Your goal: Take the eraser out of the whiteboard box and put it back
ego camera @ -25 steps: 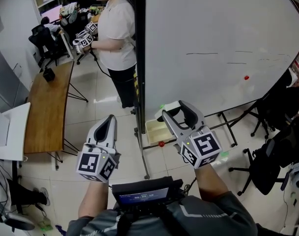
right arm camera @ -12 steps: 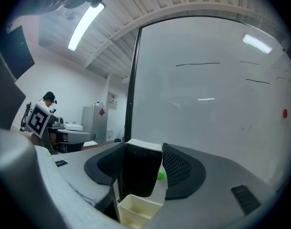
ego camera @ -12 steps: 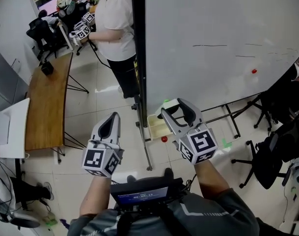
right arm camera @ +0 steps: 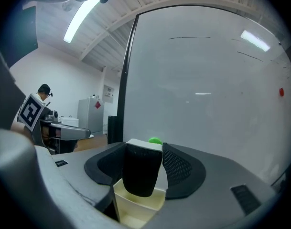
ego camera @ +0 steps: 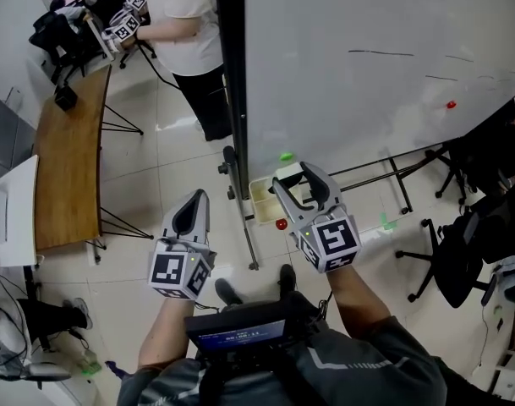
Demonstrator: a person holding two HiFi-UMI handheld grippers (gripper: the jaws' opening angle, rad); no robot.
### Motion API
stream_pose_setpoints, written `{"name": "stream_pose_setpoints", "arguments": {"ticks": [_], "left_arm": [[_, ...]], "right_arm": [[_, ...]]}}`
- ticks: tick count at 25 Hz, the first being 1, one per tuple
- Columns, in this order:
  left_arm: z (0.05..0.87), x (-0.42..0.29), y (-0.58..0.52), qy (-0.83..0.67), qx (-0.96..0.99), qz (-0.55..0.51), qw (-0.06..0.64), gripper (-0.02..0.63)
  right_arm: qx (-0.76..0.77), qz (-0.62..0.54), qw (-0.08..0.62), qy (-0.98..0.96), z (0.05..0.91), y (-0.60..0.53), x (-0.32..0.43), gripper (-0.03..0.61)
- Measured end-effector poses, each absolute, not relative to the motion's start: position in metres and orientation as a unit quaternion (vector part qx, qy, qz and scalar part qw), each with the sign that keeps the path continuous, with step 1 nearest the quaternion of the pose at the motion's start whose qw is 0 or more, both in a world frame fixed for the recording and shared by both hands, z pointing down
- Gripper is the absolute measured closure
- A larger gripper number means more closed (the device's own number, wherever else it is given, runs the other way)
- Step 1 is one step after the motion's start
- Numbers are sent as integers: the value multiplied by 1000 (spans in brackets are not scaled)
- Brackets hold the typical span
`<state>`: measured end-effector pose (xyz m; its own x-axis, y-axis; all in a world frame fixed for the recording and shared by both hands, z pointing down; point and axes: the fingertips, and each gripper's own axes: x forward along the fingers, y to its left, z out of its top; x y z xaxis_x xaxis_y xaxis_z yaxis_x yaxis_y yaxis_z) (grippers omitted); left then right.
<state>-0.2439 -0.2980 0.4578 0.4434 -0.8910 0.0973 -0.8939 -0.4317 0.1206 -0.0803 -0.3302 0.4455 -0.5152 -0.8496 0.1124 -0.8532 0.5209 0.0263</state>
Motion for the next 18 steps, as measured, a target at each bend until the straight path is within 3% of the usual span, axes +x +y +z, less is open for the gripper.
{"name": "stream_pose_setpoints", "arguments": {"ticks": [18], "left_arm": [[535, -237, -306, -519, 845, 49, 115, 578]], "right_arm": [[492, 68, 128, -858, 552, -350, -85, 311]]}}
